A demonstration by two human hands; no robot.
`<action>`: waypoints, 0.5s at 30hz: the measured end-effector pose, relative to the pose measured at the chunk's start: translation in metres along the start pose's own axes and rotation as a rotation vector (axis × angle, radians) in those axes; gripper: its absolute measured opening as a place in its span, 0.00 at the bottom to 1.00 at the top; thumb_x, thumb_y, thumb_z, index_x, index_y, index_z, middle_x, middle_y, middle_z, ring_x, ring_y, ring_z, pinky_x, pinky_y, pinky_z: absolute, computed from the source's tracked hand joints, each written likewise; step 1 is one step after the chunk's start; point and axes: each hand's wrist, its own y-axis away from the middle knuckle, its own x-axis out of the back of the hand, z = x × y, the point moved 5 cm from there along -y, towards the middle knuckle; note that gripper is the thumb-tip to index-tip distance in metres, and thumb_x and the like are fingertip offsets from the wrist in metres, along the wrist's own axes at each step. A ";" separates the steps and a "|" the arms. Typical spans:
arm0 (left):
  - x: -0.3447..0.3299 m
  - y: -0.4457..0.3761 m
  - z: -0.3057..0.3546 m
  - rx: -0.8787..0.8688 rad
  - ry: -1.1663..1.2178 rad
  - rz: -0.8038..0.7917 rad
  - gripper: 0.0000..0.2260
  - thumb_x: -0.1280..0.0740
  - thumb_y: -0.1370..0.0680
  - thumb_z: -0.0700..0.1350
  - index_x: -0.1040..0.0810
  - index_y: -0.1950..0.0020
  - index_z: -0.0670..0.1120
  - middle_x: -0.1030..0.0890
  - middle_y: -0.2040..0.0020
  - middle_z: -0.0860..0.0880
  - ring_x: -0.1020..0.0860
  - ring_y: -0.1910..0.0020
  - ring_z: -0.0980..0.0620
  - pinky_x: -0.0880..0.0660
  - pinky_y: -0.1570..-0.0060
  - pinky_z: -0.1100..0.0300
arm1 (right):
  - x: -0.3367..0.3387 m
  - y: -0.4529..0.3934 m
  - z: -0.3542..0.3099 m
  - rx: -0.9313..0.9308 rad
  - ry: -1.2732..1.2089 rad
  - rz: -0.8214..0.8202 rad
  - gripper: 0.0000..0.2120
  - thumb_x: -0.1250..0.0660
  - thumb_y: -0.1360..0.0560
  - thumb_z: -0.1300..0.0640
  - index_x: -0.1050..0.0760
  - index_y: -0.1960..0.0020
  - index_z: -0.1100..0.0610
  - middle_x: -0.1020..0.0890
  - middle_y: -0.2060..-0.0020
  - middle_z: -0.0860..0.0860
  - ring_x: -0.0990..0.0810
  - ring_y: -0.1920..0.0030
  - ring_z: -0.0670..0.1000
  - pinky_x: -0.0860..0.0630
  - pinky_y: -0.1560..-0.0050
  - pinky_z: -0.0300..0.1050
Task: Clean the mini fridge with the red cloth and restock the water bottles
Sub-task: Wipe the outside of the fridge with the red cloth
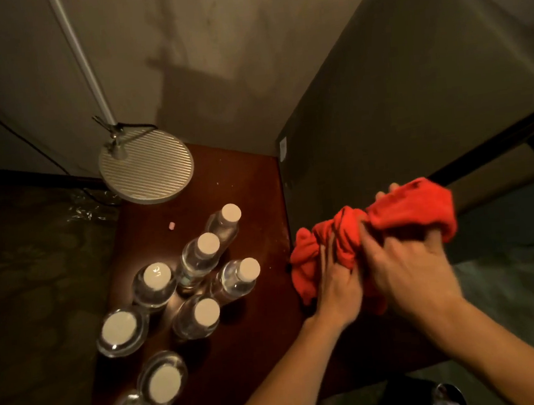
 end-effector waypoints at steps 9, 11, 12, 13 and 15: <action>0.023 0.003 -0.049 0.262 0.199 0.012 0.36 0.46 0.27 0.75 0.36 0.27 0.55 0.35 0.25 0.53 0.38 0.25 0.57 0.46 0.24 0.58 | -0.049 -0.024 -0.059 0.119 -0.098 -0.006 0.24 0.48 0.33 0.57 0.18 0.48 0.62 0.19 0.72 0.56 0.20 0.70 0.57 0.38 0.50 0.51; 0.028 0.005 -0.043 0.302 0.187 0.008 0.38 0.40 0.27 0.72 0.31 0.28 0.45 0.29 0.28 0.46 0.33 0.27 0.50 0.40 0.26 0.57 | -0.046 -0.024 -0.059 0.146 -0.107 0.016 0.19 0.47 0.34 0.57 0.18 0.57 0.60 0.21 0.75 0.54 0.22 0.73 0.55 0.38 0.50 0.51; 0.030 0.007 -0.038 0.302 0.143 -0.010 0.32 0.38 0.24 0.63 0.30 0.29 0.43 0.27 0.30 0.45 0.31 0.28 0.50 0.38 0.27 0.57 | -0.045 -0.023 -0.057 0.164 -0.096 0.017 0.16 0.44 0.33 0.56 0.19 0.59 0.59 0.21 0.74 0.53 0.22 0.72 0.55 0.37 0.49 0.51; 0.033 0.010 -0.033 0.293 0.099 -0.026 0.25 0.37 0.22 0.53 0.30 0.29 0.42 0.26 0.30 0.45 0.31 0.29 0.52 0.38 0.27 0.58 | -0.044 -0.020 -0.055 0.175 -0.092 0.021 0.12 0.40 0.33 0.56 0.19 0.59 0.57 0.21 0.73 0.52 0.21 0.71 0.55 0.37 0.48 0.52; 0.041 0.015 -0.025 0.298 -0.006 -0.034 0.21 0.37 0.20 0.39 0.32 0.27 0.41 0.29 0.28 0.45 0.33 0.29 0.57 0.41 0.28 0.67 | -0.044 -0.012 -0.047 0.175 -0.134 0.050 0.08 0.36 0.34 0.55 0.20 0.61 0.56 0.20 0.71 0.51 0.20 0.69 0.54 0.37 0.47 0.53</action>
